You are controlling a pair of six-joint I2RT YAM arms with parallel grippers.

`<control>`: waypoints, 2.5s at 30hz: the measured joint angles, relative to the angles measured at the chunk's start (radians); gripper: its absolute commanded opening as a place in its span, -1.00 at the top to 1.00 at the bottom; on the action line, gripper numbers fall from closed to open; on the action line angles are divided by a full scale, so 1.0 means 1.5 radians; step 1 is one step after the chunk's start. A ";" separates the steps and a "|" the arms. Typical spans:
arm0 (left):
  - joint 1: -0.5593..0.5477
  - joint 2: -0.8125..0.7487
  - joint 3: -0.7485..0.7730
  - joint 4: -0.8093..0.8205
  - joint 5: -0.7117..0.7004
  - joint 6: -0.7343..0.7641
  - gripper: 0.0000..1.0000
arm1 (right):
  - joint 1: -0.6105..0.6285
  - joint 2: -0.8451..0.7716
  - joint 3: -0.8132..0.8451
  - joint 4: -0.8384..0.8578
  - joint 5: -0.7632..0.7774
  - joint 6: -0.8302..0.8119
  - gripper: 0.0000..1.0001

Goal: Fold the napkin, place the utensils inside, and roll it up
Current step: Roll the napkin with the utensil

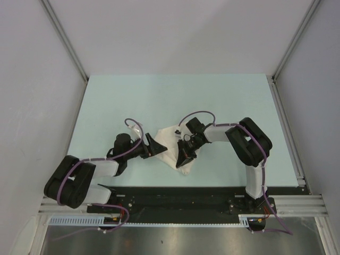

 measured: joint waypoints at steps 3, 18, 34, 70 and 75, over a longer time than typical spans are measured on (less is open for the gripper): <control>0.000 0.021 0.000 0.011 -0.010 0.001 -0.78 | 0.000 0.000 0.000 0.000 0.000 0.000 1.00; -0.004 0.076 0.001 0.036 -0.053 0.024 -0.77 | 0.001 -0.050 -0.005 -0.003 0.035 -0.003 -0.02; -0.005 0.097 0.000 0.067 -0.060 0.017 -0.77 | 0.143 -0.304 -0.132 0.011 0.325 -0.076 -0.27; -0.010 0.055 0.000 0.009 -0.100 0.024 -0.78 | 0.076 -0.210 -0.097 -0.008 0.351 -0.117 0.32; -0.010 0.059 0.000 0.011 -0.100 0.024 -0.77 | 0.070 -0.239 -0.098 -0.020 0.355 -0.110 -0.41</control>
